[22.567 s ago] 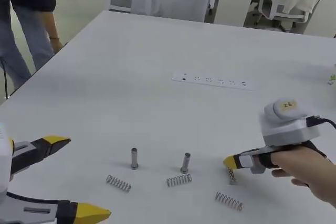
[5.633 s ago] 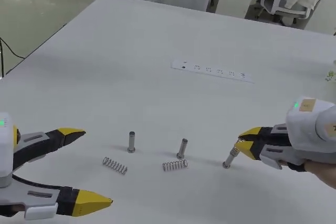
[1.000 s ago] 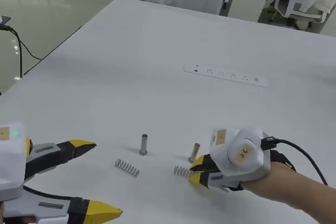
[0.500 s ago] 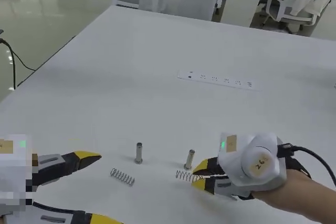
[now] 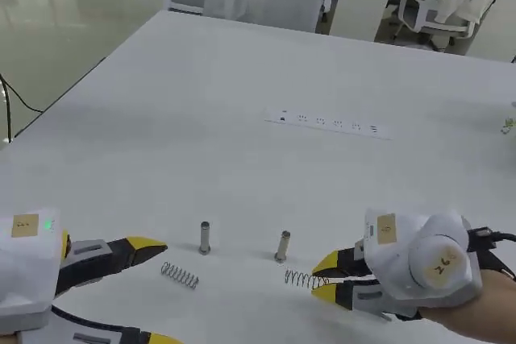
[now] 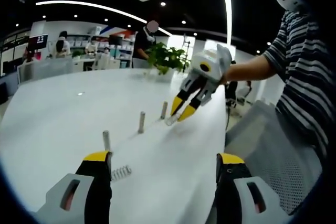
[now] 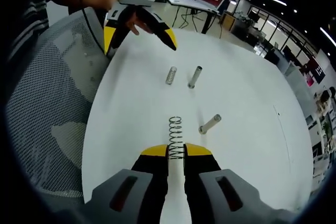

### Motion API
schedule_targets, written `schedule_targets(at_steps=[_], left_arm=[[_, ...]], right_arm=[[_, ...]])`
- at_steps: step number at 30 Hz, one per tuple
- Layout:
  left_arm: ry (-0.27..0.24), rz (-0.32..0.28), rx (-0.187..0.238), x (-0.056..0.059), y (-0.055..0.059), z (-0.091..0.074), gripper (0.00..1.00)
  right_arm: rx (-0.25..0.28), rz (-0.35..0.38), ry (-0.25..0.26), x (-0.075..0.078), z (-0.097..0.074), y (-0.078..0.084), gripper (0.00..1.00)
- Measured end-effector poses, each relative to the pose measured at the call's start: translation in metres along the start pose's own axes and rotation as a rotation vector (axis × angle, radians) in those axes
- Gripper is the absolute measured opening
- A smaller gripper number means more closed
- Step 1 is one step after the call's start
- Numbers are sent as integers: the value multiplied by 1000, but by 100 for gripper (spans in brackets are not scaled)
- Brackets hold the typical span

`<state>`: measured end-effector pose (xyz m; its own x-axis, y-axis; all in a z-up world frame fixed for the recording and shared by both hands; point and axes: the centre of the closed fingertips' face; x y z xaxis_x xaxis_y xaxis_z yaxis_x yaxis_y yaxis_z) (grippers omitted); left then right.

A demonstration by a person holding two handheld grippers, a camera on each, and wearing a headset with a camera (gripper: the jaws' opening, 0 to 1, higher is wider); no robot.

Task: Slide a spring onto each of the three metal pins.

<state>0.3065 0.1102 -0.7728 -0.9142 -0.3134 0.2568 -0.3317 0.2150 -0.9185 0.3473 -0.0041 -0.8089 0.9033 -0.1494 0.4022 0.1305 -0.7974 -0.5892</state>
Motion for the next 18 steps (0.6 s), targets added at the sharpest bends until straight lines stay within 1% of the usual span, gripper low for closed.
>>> schedule_targets(at_steps=[3,4,7,9,11,12,14,15,18], left_arm=[[29,0,8,2,-3,11,76],[45,8,-1,4,-4,17,76],[69,19,-20,5,-4,26,73],[84,21,-11,4,-9,31,71],[103,35,-17,5,-13,35,70],[109,43,-23,5,-14,37,70],[139,56,-40,7,-16,40,69],[151,66,-57,7,-16,42,68],[170,82,-90,6,-13,46,67]], right_arm=[[-4,-3,-7,-5,-1,0,7],[-3,-7,-13,-8,-2,-1,7],[2,-11,-17,-13,-3,-2,7],[7,-3,-17,-14,-4,-3,7],[11,9,-18,-16,-5,-4,7],[12,8,-18,-18,-5,-4,7],[14,4,-16,-19,-6,-4,7],[14,4,-15,-19,-7,-3,7],[19,16,-8,-18,-8,-5,7]])
Point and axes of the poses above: the centre of the closed fingertips' face, and the gripper's own axes: z roughly forward along the fingers, x roughly to its right, y roughly out of its underside, and after that the axes turned 14 degrees about y, right-handed
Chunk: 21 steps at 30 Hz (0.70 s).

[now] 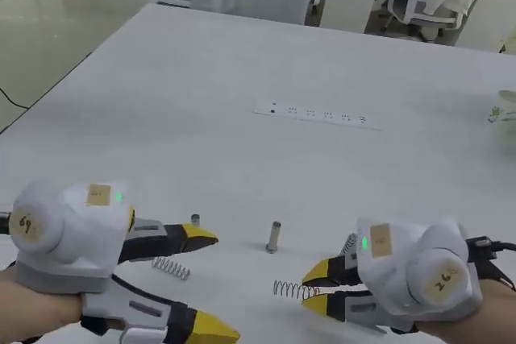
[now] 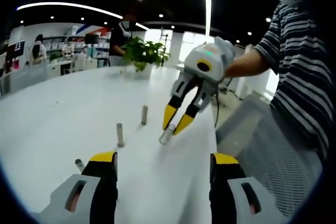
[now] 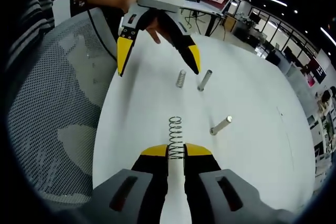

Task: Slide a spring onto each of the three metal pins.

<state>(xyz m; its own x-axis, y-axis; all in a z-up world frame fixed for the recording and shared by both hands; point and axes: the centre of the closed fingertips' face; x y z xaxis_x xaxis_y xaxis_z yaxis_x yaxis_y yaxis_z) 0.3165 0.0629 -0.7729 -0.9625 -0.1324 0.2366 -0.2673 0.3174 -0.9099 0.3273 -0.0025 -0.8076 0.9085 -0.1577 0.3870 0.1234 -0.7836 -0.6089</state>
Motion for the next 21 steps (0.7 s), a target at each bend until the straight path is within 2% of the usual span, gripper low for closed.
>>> schedule_targets(at_steps=[1,6,7,10,11,15,18,21], left_arm=[[4,5,-9,-1,0,2,66],[44,12,-4,0,-5,12,61],[55,16,-10,0,-5,15,60],[100,45,-63,5,-2,22,57],[103,45,-65,4,-3,24,56],[106,45,-35,-2,-12,30,50],[108,42,-23,-5,-14,37,43],[130,43,-22,-4,-14,46,37]], right_arm=[[3,0,3,0,-1,-1,7],[13,4,5,1,-2,-4,7],[17,5,4,0,-2,-5,7],[28,3,4,0,-3,-8,7],[32,9,4,0,-3,-9,7],[35,4,1,-2,-3,-11,7],[46,7,-1,-4,-3,-15,7],[56,8,-3,-3,-4,-19,7]])
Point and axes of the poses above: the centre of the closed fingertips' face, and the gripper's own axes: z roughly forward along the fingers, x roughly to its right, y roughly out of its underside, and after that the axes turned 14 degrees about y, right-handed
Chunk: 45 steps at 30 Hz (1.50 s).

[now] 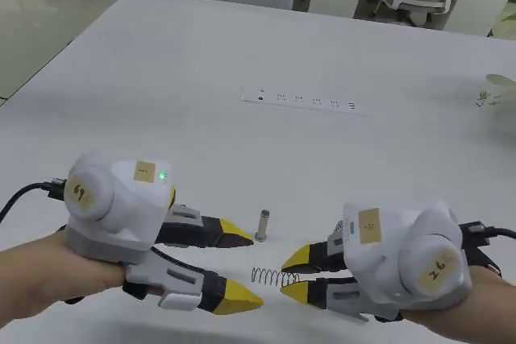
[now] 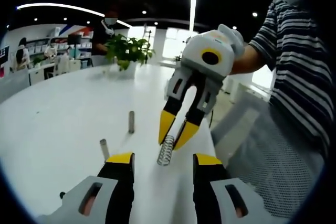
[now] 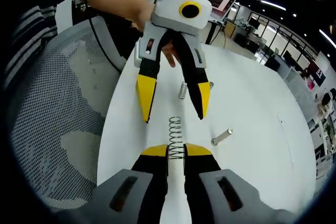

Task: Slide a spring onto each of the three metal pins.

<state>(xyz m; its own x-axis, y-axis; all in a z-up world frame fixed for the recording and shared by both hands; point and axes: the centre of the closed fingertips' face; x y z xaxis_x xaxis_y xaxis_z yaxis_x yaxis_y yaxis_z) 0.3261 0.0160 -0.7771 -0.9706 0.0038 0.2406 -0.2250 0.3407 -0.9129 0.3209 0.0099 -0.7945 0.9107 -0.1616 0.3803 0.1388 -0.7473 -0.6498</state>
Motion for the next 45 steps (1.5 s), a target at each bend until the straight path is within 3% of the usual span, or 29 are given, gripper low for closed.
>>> schedule_targets(at_steps=[9,22,34,45], left_arm=[[0,7,15,-5,-2,5,23],[5,15,29,-1,-4,7,10],[-8,31,40,0,-7,5,4],[35,38,44,3,-6,5,2]], right_arm=[[16,10,6,6,-2,-5,7],[26,-6,2,7,-3,-10,7],[34,-5,-4,6,-5,-13,7],[46,8,-16,3,-7,-14,8]])
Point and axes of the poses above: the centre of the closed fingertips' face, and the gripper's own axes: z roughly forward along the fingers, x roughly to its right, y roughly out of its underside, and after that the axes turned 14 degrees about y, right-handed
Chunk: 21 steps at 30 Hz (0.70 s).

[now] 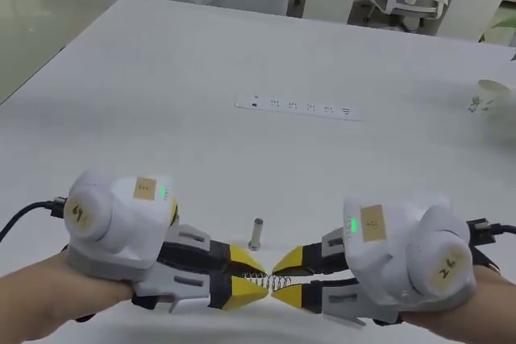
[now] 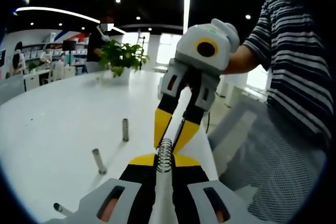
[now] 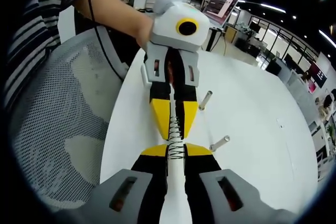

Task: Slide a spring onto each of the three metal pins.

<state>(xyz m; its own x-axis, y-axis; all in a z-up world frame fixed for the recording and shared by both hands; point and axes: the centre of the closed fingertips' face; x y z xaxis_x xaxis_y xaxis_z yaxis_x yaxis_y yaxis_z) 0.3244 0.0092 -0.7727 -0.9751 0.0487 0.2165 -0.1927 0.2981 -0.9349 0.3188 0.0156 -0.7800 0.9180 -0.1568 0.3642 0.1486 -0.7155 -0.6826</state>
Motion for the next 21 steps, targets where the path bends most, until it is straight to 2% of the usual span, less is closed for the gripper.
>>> schedule_targets(at_steps=[6,10,14,21], left_arm=[[26,-10,1,4,1,1,2],[36,-10,2,6,1,2,2],[43,-7,5,7,-1,3,2],[48,-8,-4,9,0,2,2]], right_arm=[[-3,28,-15,-2,-4,6,13],[-10,41,-22,-4,-5,11,11],[-1,64,-23,-5,-6,9,9],[-1,48,-24,-8,-6,9,7]])
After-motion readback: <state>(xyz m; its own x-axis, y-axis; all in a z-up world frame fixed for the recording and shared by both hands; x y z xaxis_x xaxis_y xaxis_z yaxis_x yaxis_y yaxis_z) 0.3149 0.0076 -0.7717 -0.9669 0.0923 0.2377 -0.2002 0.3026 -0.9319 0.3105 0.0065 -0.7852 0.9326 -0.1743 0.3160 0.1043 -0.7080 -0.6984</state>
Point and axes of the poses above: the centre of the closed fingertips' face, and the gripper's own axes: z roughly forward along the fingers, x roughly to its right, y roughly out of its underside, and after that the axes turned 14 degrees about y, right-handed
